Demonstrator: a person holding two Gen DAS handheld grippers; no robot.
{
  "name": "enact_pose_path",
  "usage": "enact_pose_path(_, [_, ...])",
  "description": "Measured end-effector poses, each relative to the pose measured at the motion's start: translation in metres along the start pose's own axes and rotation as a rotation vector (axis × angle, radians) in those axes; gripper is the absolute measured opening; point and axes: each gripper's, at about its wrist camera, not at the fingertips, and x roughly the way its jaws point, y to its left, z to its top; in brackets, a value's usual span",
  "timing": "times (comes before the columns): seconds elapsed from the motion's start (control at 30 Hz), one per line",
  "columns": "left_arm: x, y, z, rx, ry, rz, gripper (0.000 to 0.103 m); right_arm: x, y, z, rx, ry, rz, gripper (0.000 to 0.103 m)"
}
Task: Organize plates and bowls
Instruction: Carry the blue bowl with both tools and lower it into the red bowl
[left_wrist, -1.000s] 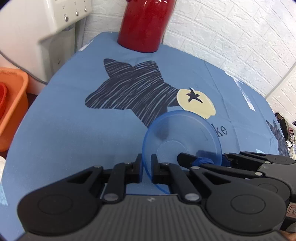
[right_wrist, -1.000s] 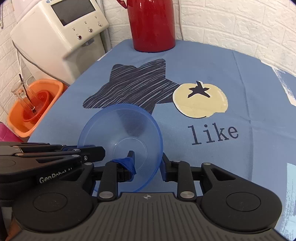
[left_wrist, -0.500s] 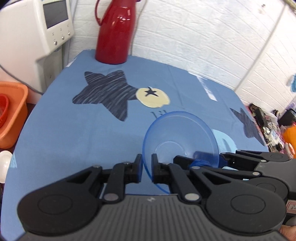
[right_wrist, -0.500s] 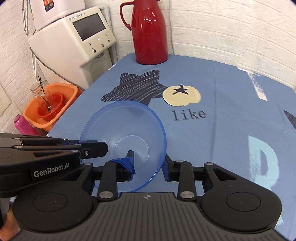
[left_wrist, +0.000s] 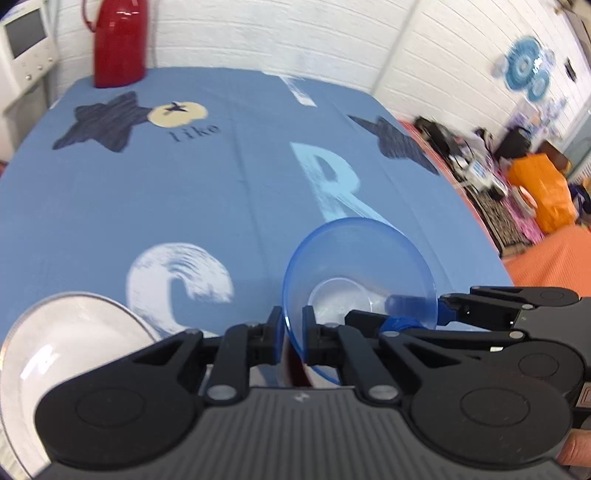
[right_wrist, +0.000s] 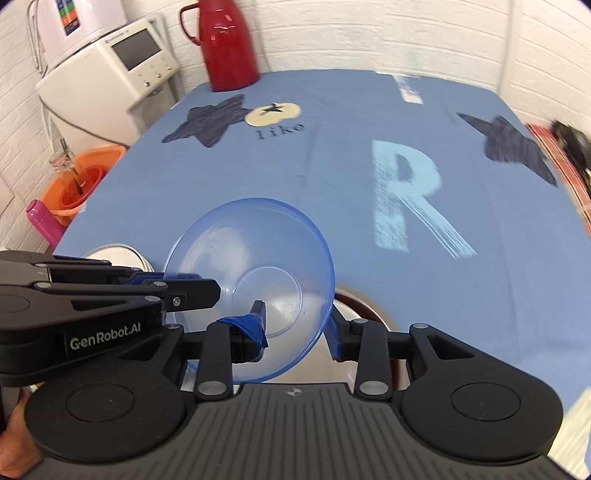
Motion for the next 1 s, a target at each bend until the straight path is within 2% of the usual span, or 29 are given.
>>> enact_pose_path(0.2, [0.014,-0.024,-0.017,0.038,0.049,-0.014,0.000,-0.009,-0.021,-0.021,0.040,0.004,-0.001,0.018])
enact_pose_path(0.33, [0.024,-0.020,-0.023,0.021,0.086,-0.014,0.000,-0.007,-0.028,-0.029,0.041,0.000,0.018,0.019])
enact_pose_path(0.63, [0.021,-0.017,-0.024,0.021,0.094,-0.046,0.002,-0.010,-0.033,-0.033,0.042,-0.012,0.045,0.019])
enact_pose_path(0.77, [0.018,-0.012,-0.022,0.000,0.108,-0.075,0.019,-0.012,-0.035,-0.033,0.057,-0.007,0.045,0.017])
enact_pose_path(0.8, [0.017,-0.011,-0.021,-0.007,0.112,-0.084,0.031,-0.013,-0.035,-0.033,0.058,-0.007,0.038,0.018])
enact_pose_path(0.83, [0.016,-0.009,-0.020,-0.014,0.114,-0.106,0.034,-0.013,-0.036,-0.032,0.061,-0.005,0.033,0.017])
enact_pose_path(0.9, [0.010,-0.006,-0.018,-0.026,0.108,-0.121,0.058,-0.016,-0.040,-0.030,0.075,-0.013,0.025,0.018])
enact_pose_path(1.0, [0.001,-0.005,-0.015,0.001,0.064,-0.069,0.058,-0.019,-0.044,-0.029,0.102,-0.029,0.026,0.018])
